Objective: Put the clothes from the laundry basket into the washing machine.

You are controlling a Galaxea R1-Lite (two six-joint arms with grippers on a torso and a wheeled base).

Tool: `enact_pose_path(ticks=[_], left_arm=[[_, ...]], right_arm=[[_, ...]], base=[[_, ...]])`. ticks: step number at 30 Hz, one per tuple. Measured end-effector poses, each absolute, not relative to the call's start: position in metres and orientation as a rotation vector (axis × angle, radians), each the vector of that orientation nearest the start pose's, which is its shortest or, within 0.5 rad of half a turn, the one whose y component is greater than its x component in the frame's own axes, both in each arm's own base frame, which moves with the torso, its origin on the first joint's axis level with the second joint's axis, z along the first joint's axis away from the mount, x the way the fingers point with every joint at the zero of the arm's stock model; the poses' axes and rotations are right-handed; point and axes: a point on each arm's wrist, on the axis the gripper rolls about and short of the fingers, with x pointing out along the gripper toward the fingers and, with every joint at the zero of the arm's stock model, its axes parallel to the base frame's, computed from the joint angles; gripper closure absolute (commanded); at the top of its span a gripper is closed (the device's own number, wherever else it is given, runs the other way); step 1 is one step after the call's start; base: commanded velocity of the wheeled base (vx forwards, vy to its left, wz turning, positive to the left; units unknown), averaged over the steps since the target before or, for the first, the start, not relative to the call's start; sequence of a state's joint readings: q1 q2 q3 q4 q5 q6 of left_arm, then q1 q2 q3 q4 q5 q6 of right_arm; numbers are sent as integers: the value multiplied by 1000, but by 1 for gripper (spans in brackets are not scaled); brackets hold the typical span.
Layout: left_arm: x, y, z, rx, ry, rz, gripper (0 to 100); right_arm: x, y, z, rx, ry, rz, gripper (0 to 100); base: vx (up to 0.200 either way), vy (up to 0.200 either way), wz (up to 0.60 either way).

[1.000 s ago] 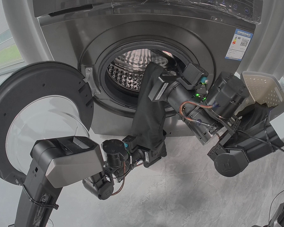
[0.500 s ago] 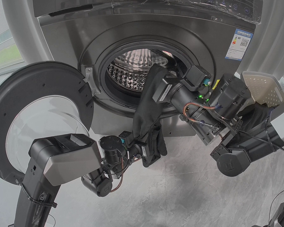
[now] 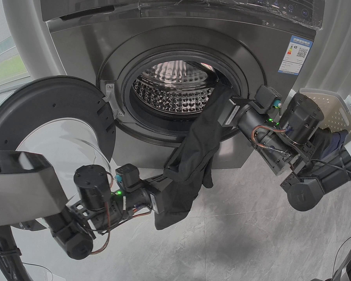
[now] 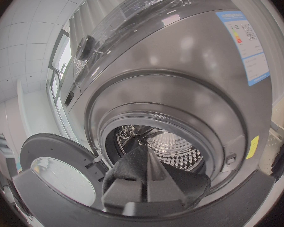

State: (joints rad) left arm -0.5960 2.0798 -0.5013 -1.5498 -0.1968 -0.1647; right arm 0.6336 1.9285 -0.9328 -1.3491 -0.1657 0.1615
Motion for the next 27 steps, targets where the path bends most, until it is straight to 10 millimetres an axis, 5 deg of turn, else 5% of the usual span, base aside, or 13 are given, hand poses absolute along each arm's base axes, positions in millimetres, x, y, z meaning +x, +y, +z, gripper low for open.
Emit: enact_pose_path(ticks=[8, 27], left_arm=[[232, -158, 123, -171, 15, -825, 100], [227, -125, 197, -253, -270, -748, 100]], right_arm=[[269, 173, 208, 316, -238, 468, 100], [226, 151, 188, 274, -168, 552, 100]], base=[[0, 0, 0], [0, 0, 0]])
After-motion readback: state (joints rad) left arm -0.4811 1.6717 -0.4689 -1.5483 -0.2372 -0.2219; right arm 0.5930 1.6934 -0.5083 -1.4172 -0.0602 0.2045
